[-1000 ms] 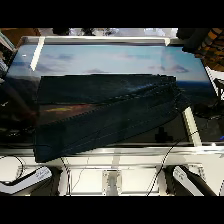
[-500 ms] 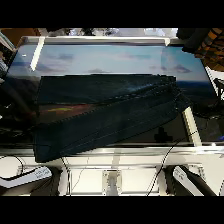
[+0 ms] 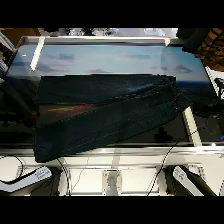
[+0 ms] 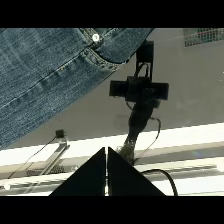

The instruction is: Fold the clothes and pants, and hang the long-sleeved shirts on hangers.

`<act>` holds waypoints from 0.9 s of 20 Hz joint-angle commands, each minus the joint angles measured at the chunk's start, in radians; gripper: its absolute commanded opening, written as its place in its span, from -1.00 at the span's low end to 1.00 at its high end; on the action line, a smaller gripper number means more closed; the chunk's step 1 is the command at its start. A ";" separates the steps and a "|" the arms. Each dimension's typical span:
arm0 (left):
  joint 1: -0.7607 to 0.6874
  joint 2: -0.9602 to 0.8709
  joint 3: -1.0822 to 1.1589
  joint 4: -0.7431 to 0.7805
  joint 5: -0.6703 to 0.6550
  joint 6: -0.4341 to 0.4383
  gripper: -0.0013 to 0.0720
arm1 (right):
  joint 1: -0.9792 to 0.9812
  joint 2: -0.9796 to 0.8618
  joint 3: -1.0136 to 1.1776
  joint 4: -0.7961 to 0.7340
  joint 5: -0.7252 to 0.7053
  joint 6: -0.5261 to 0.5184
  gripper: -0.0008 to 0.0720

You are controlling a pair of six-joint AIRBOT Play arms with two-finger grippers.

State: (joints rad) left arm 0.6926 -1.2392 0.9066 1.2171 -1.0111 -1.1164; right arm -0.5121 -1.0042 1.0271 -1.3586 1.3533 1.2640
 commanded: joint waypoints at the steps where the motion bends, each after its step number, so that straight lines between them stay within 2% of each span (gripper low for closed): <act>1: 0.001 0.010 0.029 0.055 -0.047 0.006 -0.81 | 0.000 0.000 0.000 0.001 -0.017 0.000 -0.89; 2: 0.001 0.000 0.029 0.103 -0.069 0.006 -0.47 | 0.000 0.000 0.000 0.001 -0.018 0.000 -0.89; 3: 0.004 -0.012 0.029 0.143 -0.084 -0.011 -0.27 | 0.000 0.000 0.000 0.000 -0.018 -0.001 -0.89; 9: 0.008 -0.100 0.028 0.170 -0.153 -0.021 -0.24 | 0.000 0.000 0.000 0.000 -0.018 -0.001 -0.89; 18: 0.007 -0.183 0.028 0.166 -0.153 -0.021 -0.25 | 0.000 0.000 0.000 0.000 -0.016 0.000 -0.89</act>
State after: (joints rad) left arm 0.6998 -1.3952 0.9337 1.3830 -1.1610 -1.1370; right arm -0.5121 -1.0042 1.0271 -1.3586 1.3357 1.2636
